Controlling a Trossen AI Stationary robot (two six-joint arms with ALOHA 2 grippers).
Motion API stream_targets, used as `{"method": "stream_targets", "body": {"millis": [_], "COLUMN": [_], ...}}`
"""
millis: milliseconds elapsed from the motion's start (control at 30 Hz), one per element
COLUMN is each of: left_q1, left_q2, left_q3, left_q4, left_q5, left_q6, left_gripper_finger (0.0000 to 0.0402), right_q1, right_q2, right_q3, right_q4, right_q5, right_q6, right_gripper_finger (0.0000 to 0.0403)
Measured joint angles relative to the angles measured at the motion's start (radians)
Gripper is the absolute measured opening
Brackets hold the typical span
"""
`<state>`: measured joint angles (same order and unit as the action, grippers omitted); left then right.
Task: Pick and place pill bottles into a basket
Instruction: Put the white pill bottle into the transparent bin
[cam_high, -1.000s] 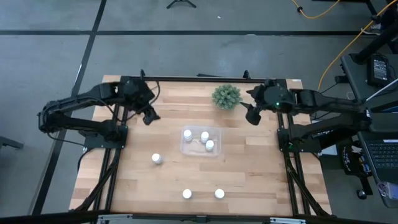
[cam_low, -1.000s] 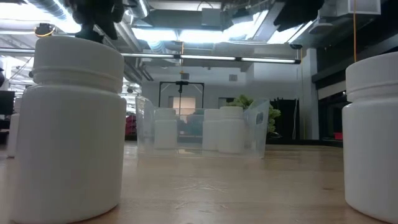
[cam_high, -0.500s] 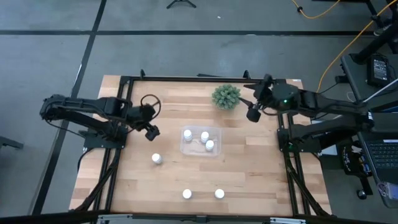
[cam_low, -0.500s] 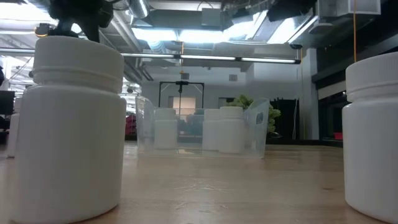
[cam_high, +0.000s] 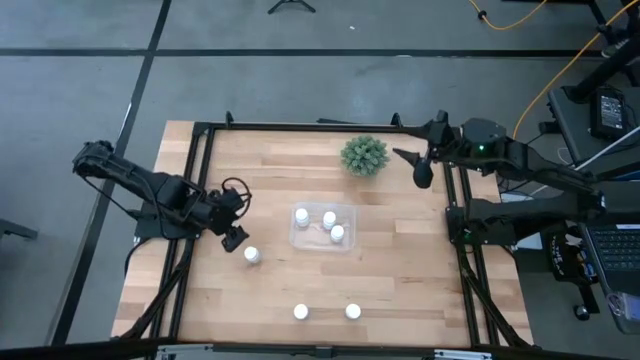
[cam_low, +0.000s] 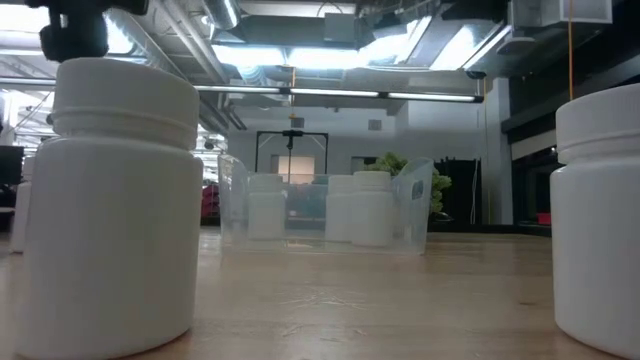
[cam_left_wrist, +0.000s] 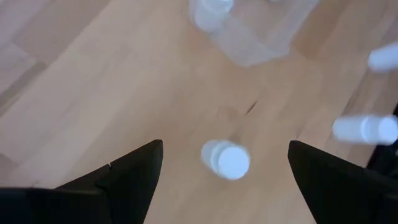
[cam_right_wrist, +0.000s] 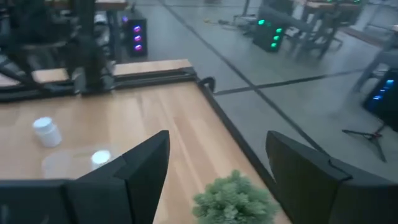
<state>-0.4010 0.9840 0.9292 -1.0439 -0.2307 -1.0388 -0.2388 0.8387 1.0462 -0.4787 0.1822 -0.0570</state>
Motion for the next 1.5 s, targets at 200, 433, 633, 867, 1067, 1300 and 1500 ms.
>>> {"method": "stream_targets", "body": {"millis": [200, 433, 633, 867, 1067, 1300, 1500], "left_q1": [-0.025, -0.019, -0.018, -0.013, -0.003, -0.005, -0.023], "left_q2": [0.000, 0.000, 0.000, 0.018, 0.088, 0.199, 0.294], "left_q3": [-0.070, -0.084, -0.084, -0.090, -0.121, -0.121, -0.121], "left_q4": [0.000, 0.000, -0.004, 0.002, 0.076, 0.286, 0.317], "left_q5": [0.068, 0.142, 0.197, 0.121, 0.175, 0.202, 0.206], "left_q6": [0.102, 0.152, 0.128, 0.196, 0.162, 0.073, 0.034], "left_gripper_finger": [0.0338, 0.0338, 0.0338, 0.0338, 0.0338, 0.0338, 0.0338], "right_q1": [-0.038, -0.037, -0.022, 0.007, 0.032, 0.035, 0.034], "right_q2": [0.021, 0.064, 0.093, 0.102, 0.080, 0.058, 0.031], "right_q3": [0.000, 0.000, 0.000, 0.000, 0.000, 0.000, 0.000], "right_q4": [0.059, 0.056, 0.061, 0.064, 0.041, -0.005, -0.051], "right_q5": [0.000, 0.000, 0.000, -0.051, -0.091, -0.134, -0.146], "right_q6": [0.054, 0.090, 0.105, 0.094, 0.053, -0.004, -0.011], "right_gripper_finger": [0.0268, 0.0268, 0.0268, 0.0268, 0.0268, 0.0268, 0.0268]}}
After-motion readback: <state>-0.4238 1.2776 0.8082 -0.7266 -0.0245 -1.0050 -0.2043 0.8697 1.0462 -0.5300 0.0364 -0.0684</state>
